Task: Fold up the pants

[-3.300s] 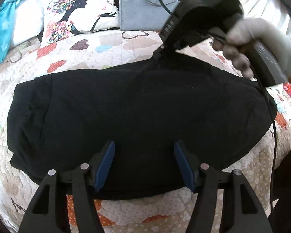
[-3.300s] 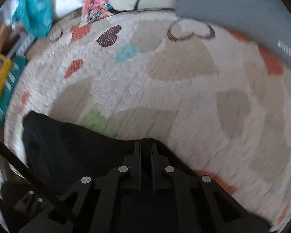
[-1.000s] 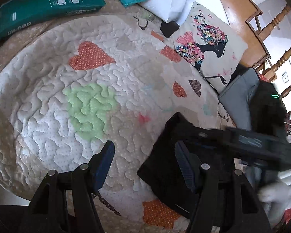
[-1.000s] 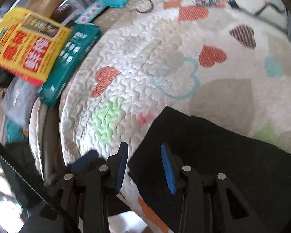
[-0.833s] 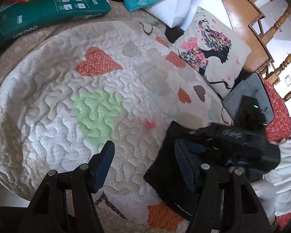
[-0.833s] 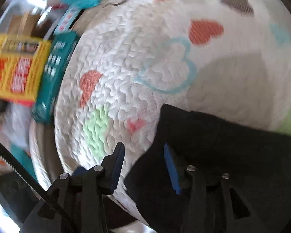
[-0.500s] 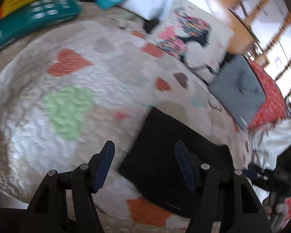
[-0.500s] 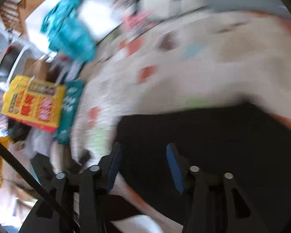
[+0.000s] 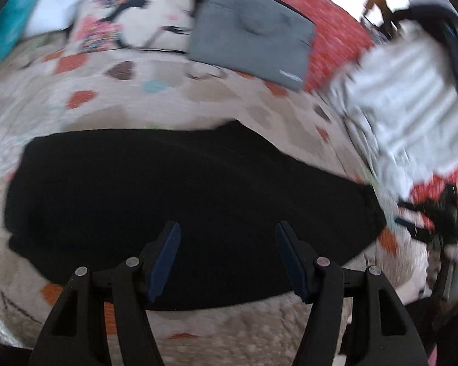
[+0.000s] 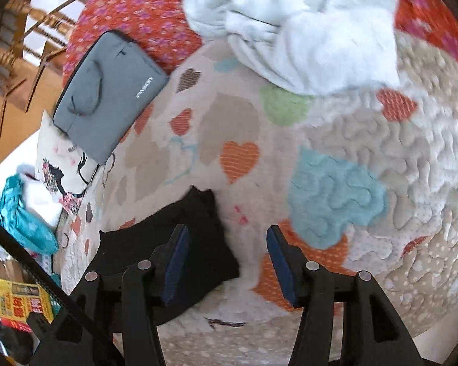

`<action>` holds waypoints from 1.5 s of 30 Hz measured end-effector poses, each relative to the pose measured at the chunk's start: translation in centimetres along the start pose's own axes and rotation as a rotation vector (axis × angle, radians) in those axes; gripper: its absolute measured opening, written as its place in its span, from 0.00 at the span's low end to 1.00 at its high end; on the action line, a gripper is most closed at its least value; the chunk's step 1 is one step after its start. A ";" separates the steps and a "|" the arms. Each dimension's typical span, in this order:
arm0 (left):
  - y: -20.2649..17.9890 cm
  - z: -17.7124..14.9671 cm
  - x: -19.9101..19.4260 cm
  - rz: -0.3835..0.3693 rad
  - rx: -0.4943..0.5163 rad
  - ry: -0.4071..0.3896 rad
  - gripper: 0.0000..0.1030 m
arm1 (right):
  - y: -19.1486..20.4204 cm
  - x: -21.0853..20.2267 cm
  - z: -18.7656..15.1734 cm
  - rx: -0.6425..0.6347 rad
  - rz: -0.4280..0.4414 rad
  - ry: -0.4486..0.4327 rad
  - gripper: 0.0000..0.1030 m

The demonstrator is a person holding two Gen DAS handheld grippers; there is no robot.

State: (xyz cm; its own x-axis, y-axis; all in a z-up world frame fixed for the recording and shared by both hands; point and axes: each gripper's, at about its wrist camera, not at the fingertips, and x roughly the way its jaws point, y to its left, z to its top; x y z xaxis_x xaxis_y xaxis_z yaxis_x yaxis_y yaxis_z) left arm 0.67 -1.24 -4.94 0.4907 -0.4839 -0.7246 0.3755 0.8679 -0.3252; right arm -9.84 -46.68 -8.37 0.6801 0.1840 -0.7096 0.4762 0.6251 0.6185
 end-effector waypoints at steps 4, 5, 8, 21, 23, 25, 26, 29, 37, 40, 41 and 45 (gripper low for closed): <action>-3.0 0.4 0.7 -0.047 0.088 0.036 0.62 | -0.3 1.7 -2.0 0.030 0.099 0.027 0.57; -3.9 0.8 0.7 -0.052 0.117 0.034 0.62 | -0.4 1.7 -2.4 0.028 0.126 0.028 0.57; -6.4 2.4 1.2 -0.045 0.190 0.031 0.62 | 0.4 2.2 -4.7 0.023 0.214 0.029 0.57; -21.4 8.9 15.4 -0.205 0.447 0.319 0.64 | 2.1 5.5 -6.4 -0.034 0.088 0.019 0.57; -23.2 9.1 17.7 -0.203 0.477 0.352 0.64 | 1.7 5.8 -6.5 -0.016 0.102 0.009 0.57; -24.6 9.5 19.5 -0.226 0.479 0.376 0.64 | 1.4 5.9 -6.4 -0.002 0.128 -0.009 0.59; -25.1 9.7 20.3 -0.242 0.477 0.389 0.64 | 1.3 6.0 -6.4 0.007 0.148 -0.015 0.60; -26.6 9.7 22.9 -0.273 0.496 0.446 0.64 | 0.8 6.4 -6.1 0.031 0.199 -0.036 0.61; -29.3 7.1 25.5 -0.283 0.652 0.554 0.62 | 1.6 7.3 -5.0 0.005 0.208 -0.071 0.62; -29.3 7.0 24.8 -0.257 0.662 0.544 0.08 | 2.1 7.5 -4.3 -0.020 0.180 -0.056 0.39; -29.0 7.1 24.2 -0.277 0.655 0.540 0.08 | 2.1 7.7 -4.1 -0.024 0.185 -0.042 0.33; -27.8 7.7 21.0 -0.311 0.614 0.468 0.08 | 3.4 7.4 -3.7 -0.051 0.224 -0.030 0.25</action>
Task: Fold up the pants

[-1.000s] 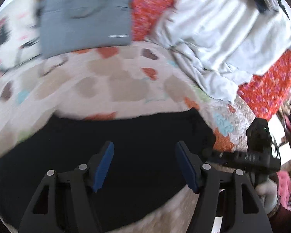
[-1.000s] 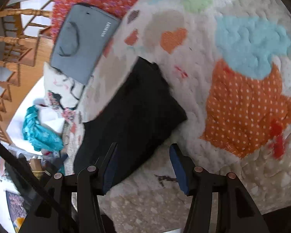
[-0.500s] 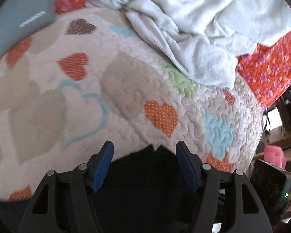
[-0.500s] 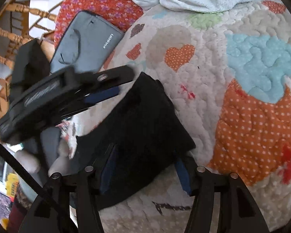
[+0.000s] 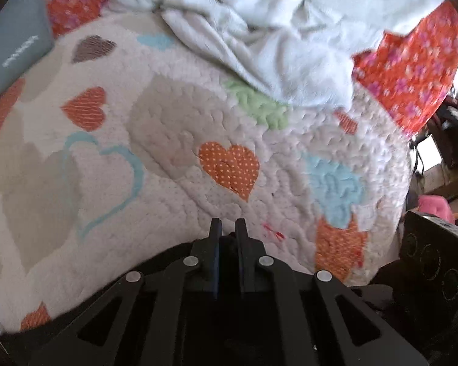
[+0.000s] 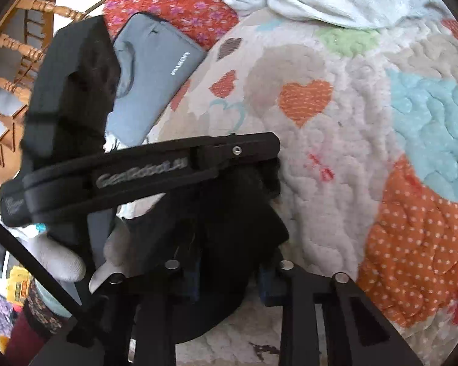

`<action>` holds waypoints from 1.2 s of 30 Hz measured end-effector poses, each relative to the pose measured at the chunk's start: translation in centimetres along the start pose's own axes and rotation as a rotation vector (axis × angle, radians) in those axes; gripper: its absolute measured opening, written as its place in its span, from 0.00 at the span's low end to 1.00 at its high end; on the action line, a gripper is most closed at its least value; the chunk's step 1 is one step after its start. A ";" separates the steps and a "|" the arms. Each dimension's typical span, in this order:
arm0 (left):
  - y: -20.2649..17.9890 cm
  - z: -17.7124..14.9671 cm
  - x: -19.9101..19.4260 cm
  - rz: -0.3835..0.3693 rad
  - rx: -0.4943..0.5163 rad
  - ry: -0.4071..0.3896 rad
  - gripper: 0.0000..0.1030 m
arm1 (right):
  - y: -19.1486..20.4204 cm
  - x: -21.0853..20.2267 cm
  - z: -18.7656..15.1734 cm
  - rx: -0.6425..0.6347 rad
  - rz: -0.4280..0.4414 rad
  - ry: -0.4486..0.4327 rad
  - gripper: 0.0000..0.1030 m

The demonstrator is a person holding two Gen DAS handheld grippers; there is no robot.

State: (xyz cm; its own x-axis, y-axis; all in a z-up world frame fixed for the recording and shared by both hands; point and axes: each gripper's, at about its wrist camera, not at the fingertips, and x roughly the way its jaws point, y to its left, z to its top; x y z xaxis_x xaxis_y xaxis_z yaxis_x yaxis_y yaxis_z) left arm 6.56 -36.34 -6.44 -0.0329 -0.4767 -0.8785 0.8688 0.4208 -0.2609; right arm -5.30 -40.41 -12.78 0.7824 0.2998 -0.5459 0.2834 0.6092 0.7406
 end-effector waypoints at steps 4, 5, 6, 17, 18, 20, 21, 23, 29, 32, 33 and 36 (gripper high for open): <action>1.4 -1.9 -4.5 -0.014 -0.062 -0.097 0.08 | 3.3 0.1 -0.2 -0.086 0.048 0.004 0.24; 1.8 -2.7 -5.8 -0.022 -0.083 -0.127 0.08 | 4.2 0.2 -0.4 -0.105 0.062 0.010 0.24; 2.4 -3.2 -6.8 -0.023 -0.104 -0.152 0.08 | 5.2 0.5 -0.7 -0.126 0.077 0.017 0.23; 14.8 -16.5 -16.1 -0.083 -0.541 -0.400 0.08 | 17.9 6.5 -6.2 -0.466 0.150 0.210 0.23; 15.9 -17.8 -16.6 -0.078 -0.584 -0.413 0.08 | 18.9 7.5 -6.8 -0.505 0.148 0.239 0.23; 18.2 -20.3 -17.3 -0.043 -0.685 -0.429 0.09 | 20.4 9.7 -8.2 -0.569 0.133 0.287 0.26; 19.4 -21.4 -17.6 -0.030 -0.728 -0.433 0.10 | 20.9 10.9 -8.8 -0.595 0.113 0.306 0.29; 21.3 -23.9 -18.7 -0.033 -0.803 -0.455 0.13 | 21.4 12.7 -10.2 -0.633 0.085 0.349 0.37; 24.9 -30.4 -22.6 -0.089 -1.011 -0.630 0.37 | 23.6 13.8 -12.5 -0.673 0.137 0.407 0.57; 25.3 -32.1 -23.6 -0.105 -1.054 -0.679 0.37 | 24.5 12.5 -13.1 -0.714 0.166 0.441 0.60; 25.2 -32.2 -23.8 -0.100 -1.053 -0.679 0.37 | 24.8 11.6 -12.9 -0.707 0.193 0.451 0.60; 24.3 -32.3 -24.3 -0.061 -1.025 -0.667 0.37 | 24.6 9.0 -10.6 -0.665 0.203 0.400 0.60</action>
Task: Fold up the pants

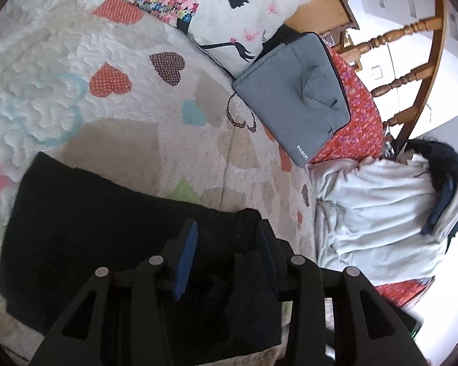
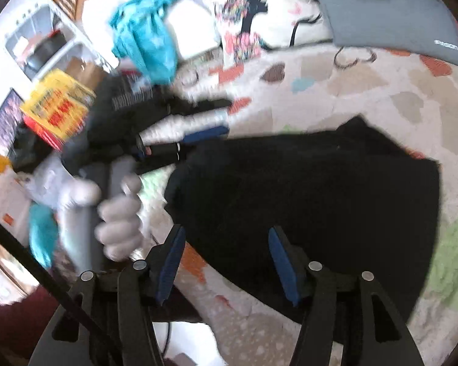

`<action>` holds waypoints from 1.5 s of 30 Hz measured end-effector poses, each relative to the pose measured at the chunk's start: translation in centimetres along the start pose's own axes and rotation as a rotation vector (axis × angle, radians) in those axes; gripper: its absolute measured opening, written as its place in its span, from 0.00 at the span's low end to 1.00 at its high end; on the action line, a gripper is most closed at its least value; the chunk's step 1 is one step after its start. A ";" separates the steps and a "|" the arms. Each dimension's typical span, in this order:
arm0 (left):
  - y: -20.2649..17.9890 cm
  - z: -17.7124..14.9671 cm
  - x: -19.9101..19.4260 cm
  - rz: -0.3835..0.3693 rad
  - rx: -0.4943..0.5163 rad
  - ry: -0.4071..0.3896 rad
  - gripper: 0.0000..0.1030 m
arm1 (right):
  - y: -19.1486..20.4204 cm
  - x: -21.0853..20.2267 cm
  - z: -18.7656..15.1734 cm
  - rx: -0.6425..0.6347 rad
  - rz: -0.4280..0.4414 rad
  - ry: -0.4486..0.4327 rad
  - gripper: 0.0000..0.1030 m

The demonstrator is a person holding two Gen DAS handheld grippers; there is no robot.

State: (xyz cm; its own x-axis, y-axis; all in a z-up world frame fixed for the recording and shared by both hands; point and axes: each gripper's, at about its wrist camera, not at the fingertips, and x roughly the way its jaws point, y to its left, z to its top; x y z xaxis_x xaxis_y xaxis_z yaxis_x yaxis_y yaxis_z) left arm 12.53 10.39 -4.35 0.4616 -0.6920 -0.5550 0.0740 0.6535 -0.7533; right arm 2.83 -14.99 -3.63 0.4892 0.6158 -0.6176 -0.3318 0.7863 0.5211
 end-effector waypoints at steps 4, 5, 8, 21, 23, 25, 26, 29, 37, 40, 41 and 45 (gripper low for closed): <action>-1.7 -1.5 0.6 0.037 0.099 0.034 0.37 | -3.8 -3.2 1.8 0.118 -0.107 -0.072 0.60; -2.3 -2.0 1.1 0.041 0.125 0.045 0.37 | -4.8 -3.6 1.9 0.152 -0.120 -0.081 0.60; -3.8 -3.7 2.5 0.033 0.196 0.085 0.37 | -7.6 -3.3 2.2 0.286 -0.065 -0.086 0.60; -4.3 -9.3 7.9 0.248 0.311 0.225 0.37 | -13.3 5.6 7.8 0.537 0.094 -0.005 0.60; -3.9 -9.3 7.7 0.236 0.306 0.222 0.37 | -14.0 7.6 8.7 0.541 0.031 0.053 0.60; -3.6 -9.2 7.6 0.224 0.308 0.224 0.37 | -14.9 8.9 9.8 0.522 -0.064 0.076 0.45; -3.5 -9.2 7.5 0.218 0.308 0.225 0.37 | -15.0 9.0 10.5 0.481 -0.133 0.072 0.41; -3.4 -9.4 7.2 0.210 0.309 0.223 0.37 | -13.9 8.3 12.9 0.309 -0.401 0.060 0.41; -2.9 -9.2 7.2 0.205 0.300 0.219 0.37 | -10.6 9.5 12.0 0.126 -0.332 0.230 0.46; -3.1 -9.2 7.3 0.204 0.302 0.212 0.37 | -10.0 11.3 11.6 0.043 -0.388 0.266 0.13; -3.1 -9.3 7.2 0.194 0.306 0.232 0.37 | -10.0 11.4 11.8 0.048 -0.391 0.259 0.10; -3.3 -9.5 7.2 0.201 0.319 0.229 0.37 | -10.5 11.8 13.3 0.055 -0.458 0.240 0.02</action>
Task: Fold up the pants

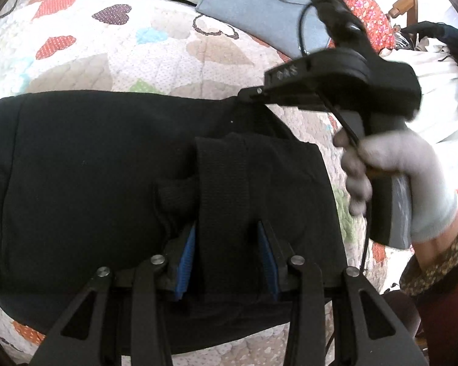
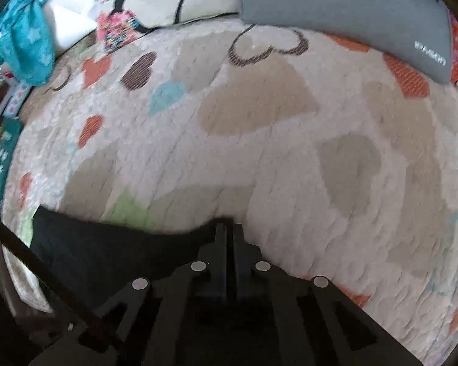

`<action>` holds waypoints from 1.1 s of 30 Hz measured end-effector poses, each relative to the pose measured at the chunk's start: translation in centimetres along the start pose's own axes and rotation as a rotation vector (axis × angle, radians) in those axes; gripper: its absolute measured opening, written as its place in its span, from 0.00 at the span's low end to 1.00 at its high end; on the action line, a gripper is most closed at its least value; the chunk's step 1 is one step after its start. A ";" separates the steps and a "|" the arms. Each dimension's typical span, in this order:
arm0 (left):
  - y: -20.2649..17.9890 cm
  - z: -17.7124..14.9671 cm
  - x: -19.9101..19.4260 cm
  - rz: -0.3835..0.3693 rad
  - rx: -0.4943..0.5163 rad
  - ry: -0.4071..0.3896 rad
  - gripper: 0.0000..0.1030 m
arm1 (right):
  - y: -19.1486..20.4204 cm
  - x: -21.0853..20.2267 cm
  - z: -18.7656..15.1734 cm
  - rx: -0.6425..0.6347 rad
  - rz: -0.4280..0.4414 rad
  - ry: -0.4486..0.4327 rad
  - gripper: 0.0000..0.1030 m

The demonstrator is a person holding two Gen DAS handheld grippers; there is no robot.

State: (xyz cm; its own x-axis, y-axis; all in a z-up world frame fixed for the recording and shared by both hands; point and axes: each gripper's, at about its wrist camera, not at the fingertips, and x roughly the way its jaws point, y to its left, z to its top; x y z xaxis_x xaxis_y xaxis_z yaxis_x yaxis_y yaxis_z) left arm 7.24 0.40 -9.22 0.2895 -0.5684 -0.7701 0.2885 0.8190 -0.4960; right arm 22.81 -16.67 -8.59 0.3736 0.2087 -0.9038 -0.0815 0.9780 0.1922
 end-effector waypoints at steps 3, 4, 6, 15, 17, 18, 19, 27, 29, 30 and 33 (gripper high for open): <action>-0.1 0.0 -0.1 0.005 0.002 0.003 0.37 | -0.2 0.2 1.0 -0.025 -0.121 -0.017 0.00; -0.2 0.0 -0.1 0.006 0.004 0.004 0.37 | -0.5 0.1 1.1 -0.016 -0.133 -0.026 0.00; -0.4 0.1 -0.1 0.012 0.009 0.004 0.37 | -1.7 -1.0 1.1 0.033 -0.144 -0.060 0.00; -0.9 0.8 -3.3 0.009 0.008 -0.084 0.37 | -4.9 -9.7 -7.1 0.130 0.081 -0.158 0.26; -0.5 1.1 -4.0 0.018 -0.007 -0.115 0.37 | -5.3 -10.4 -9.8 0.143 0.102 -0.146 0.27; -0.3 1.3 -4.0 0.024 -0.016 -0.118 0.37 | -5.6 -10.7 -11.8 0.153 0.126 -0.138 0.27; 0.2 1.4 -3.9 0.033 -0.034 -0.119 0.37 | -5.8 -10.8 -13.3 0.160 0.153 -0.135 0.27; 6.0 2.2 -9.1 0.080 -0.209 -0.277 0.39 | -5.4 -6.7 -19.6 0.188 0.245 -0.056 0.31; 9.0 1.1 -11.6 0.108 -0.308 -0.342 0.44 | -5.4 -7.3 -19.3 0.193 0.245 -0.054 0.31; 10.6 0.3 -12.5 0.118 -0.361 -0.366 0.45 | -5.1 -7.9 -18.9 0.183 0.230 -0.054 0.32; 14.5 -2.8 -13.9 0.149 -0.500 -0.388 0.45 | -3.2 -9.9 -17.0 0.126 0.267 -0.086 0.40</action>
State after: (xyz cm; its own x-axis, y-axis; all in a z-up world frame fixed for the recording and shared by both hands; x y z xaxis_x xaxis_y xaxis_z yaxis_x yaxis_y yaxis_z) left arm 4.83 20.36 -6.84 0.6294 -0.3565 -0.6905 -0.2124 0.7758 -0.5941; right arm 3.71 -21.92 -6.76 0.4317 0.4530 -0.7800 -0.0745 0.8797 0.4696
